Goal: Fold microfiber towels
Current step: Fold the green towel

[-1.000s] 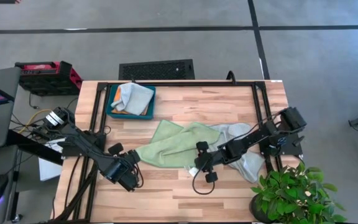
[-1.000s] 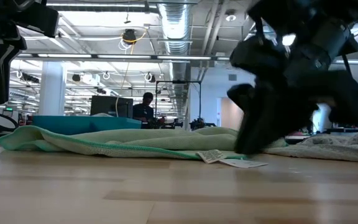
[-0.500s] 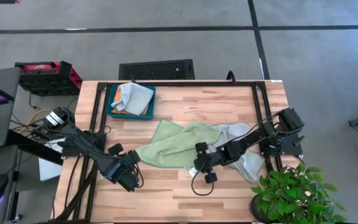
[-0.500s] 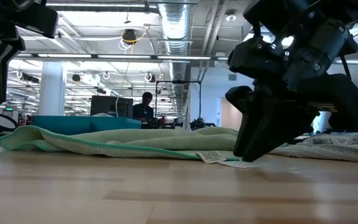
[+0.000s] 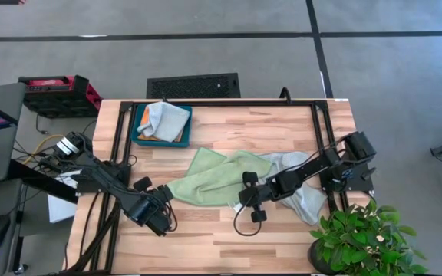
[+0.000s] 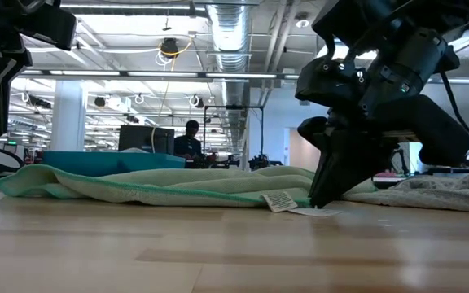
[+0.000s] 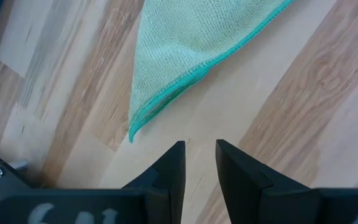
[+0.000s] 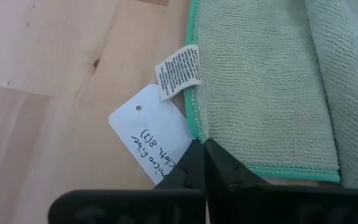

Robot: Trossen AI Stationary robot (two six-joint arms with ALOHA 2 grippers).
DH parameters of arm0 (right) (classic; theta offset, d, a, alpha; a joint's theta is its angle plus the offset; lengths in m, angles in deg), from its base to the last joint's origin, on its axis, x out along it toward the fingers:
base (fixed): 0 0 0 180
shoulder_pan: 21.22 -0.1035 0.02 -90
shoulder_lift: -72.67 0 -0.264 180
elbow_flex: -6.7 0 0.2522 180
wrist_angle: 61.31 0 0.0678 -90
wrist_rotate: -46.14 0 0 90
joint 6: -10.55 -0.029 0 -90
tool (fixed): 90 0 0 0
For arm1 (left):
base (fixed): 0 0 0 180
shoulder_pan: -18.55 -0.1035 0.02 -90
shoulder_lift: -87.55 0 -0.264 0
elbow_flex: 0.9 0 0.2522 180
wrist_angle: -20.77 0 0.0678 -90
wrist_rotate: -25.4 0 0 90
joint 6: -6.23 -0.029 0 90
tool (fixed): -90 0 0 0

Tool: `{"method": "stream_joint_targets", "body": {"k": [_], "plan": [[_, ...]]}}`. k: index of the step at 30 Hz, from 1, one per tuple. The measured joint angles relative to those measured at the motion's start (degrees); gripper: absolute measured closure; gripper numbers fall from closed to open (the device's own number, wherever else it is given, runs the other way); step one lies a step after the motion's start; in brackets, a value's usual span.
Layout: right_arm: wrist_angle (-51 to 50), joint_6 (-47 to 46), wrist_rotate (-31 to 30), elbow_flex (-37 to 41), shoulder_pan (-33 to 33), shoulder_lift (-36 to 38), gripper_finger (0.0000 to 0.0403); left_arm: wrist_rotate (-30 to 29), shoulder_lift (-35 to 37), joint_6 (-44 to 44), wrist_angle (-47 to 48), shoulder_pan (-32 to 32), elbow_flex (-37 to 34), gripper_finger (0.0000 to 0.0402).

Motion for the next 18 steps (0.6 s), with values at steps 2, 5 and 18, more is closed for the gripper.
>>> {"method": "stream_joint_targets", "body": {"k": [2, 5, 18], "plan": [[-0.1, 0.0, 0.8, 0.1, 0.0, 0.7, 0.0392, -0.1, 0.0, -0.1, -0.3, 0.0, 0.0, 0.0319], [-1.0, 0.0, 1.0, 0.3, -0.3, 2.2, 0.0393, -0.4, 0.0, -2.8, -1.2, 0.0, 0.0, 0.0319], [-0.4, 0.4, 1.2, 0.3, -0.4, 6.4, 0.0399, -10.0, 0.0, -13.4, -13.0, -0.6, -8.2, 0.0319]]}}
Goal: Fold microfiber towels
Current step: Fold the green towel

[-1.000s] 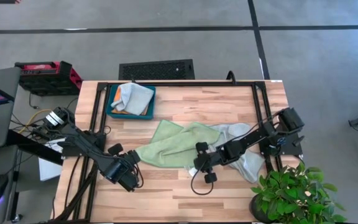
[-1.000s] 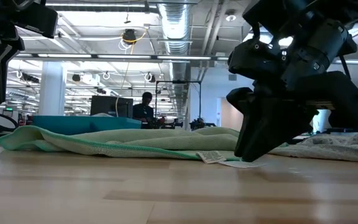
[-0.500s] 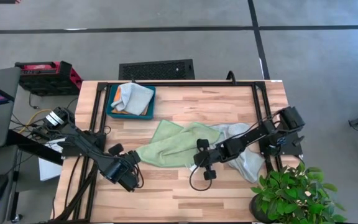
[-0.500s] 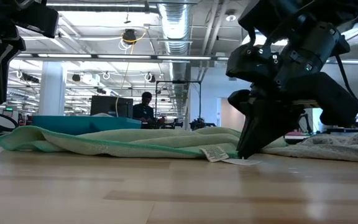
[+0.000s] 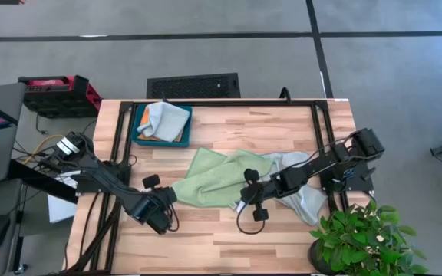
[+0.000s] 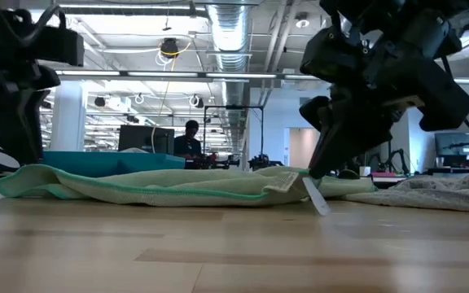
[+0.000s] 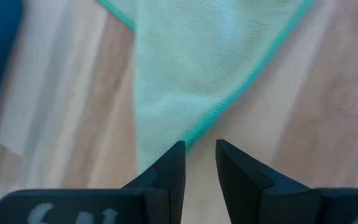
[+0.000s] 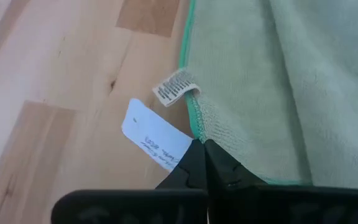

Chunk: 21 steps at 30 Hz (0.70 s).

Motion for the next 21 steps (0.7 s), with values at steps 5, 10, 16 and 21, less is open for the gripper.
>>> {"method": "stream_joint_targets", "body": {"k": [5, 10, 16, 21], "plan": [[0.0, 0.0, 0.0, 0.0, 0.0, -0.1, 0.0401, -2.9, 0.0, -1.8, 0.3, -0.2, -2.3, 0.0319], [0.0, 0.1, 0.0, 0.0, 0.0, -0.1, 0.0401, -2.5, 0.0, -1.0, 0.3, -0.2, -5.0, 0.0319], [0.1, 0.1, 0.0, 0.0, 0.0, -0.1, 0.04, -1.7, 0.0, -0.7, 0.3, -0.2, -5.6, 0.0319], [0.1, 0.0, 0.0, -0.1, 0.1, 0.0, 0.04, 0.4, 0.0, -3.2, 0.7, 0.1, -3.9, 0.0319]]}}
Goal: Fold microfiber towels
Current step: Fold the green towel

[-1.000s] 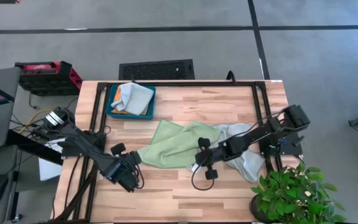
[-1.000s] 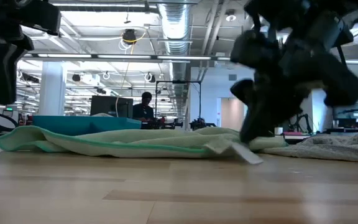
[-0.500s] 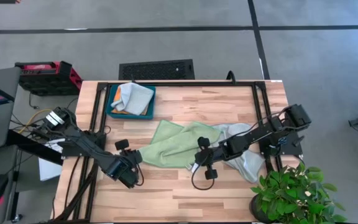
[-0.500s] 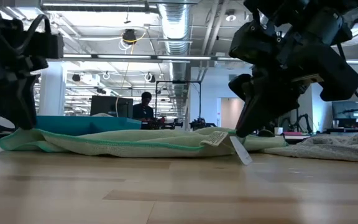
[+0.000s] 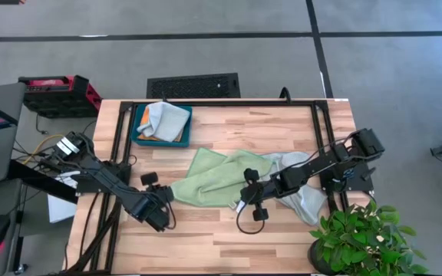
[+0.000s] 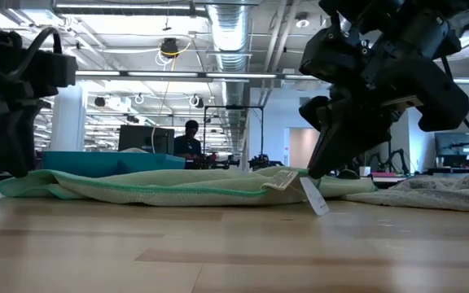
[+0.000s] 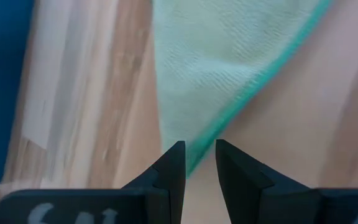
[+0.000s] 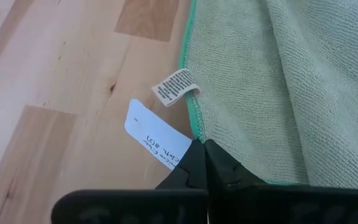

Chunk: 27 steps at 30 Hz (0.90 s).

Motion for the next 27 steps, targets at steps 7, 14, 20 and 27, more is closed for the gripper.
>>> {"method": "stream_joint_targets", "body": {"k": [7, 14, 20, 27], "plan": [[0.2, 0.0, 0.0, 0.0, 0.0, 0.0, 0.04, 0.5, 0.0, -4.6, 0.3, 0.0, 0.7, 0.0319], [0.2, 0.0, 0.0, 0.0, 0.0, 0.0, 0.04, -1.3, 0.0, -3.9, 1.9, -0.1, 0.3, 0.0319], [0.1, 0.0, 0.0, -0.1, 0.0, 0.0, 0.04, -1.1, 0.0, -1.1, 0.1, -0.1, -3.0, 0.0319], [0.1, 0.0, 0.0, -0.1, 0.0, 0.0, 0.04, -1.1, 0.0, -0.8, 0.0, -0.1, -3.2, 0.0319]]}}
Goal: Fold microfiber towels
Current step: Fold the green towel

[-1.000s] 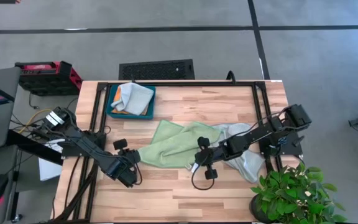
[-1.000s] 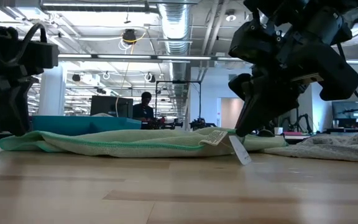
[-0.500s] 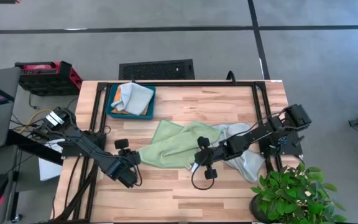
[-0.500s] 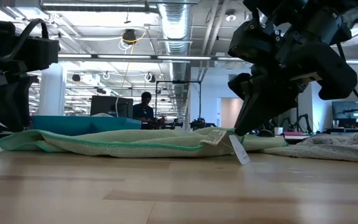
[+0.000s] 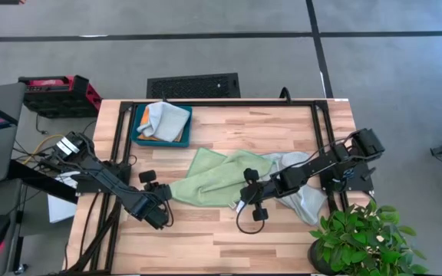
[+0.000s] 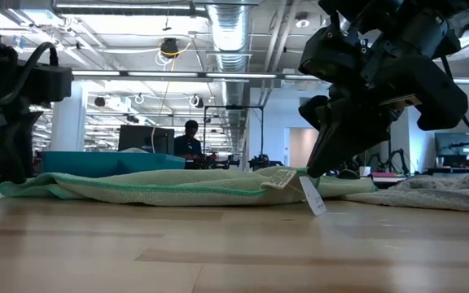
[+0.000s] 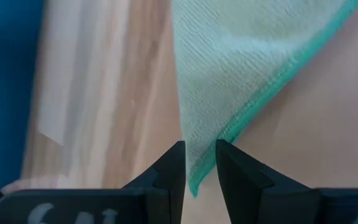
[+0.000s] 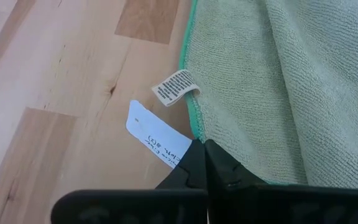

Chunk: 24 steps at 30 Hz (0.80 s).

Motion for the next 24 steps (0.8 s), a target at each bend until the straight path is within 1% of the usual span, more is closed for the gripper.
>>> {"method": "stream_joint_targets", "body": {"k": [3, 5, 11, 17, 19, 24], "plan": [[0.0, 0.0, 0.0, 0.0, 0.0, 0.0, 0.0399, 3.2, 0.0, -0.3, 0.0, 0.1, 0.0, 0.0319], [0.0, 0.0, 0.0, 0.0, 0.0, 0.0, 0.0399, 4.0, 0.0, -0.4, 0.0, 0.4, 0.0, 0.0319], [0.0, 0.0, 0.0, 0.0, 0.0, 0.0, 0.0399, 0.3, 0.0, 0.5, 2.1, 0.9, 0.0, 0.0319], [0.0, 0.0, 0.0, 0.0, 0.0, 0.0, 0.0398, 0.2, 0.0, 1.0, 1.9, 0.9, -0.5, 0.0319], [0.0, 0.0, 0.0, 0.0, 0.0, 0.0, 0.0398, 0.3, 0.0, 2.4, 1.5, 0.9, -1.9, 0.0319], [0.0, 0.0, 0.0, 0.0, 0.0, 0.0, 0.0398, 0.7, 0.0, 8.8, 0.2, 0.8, -4.1, 0.0319]]}}
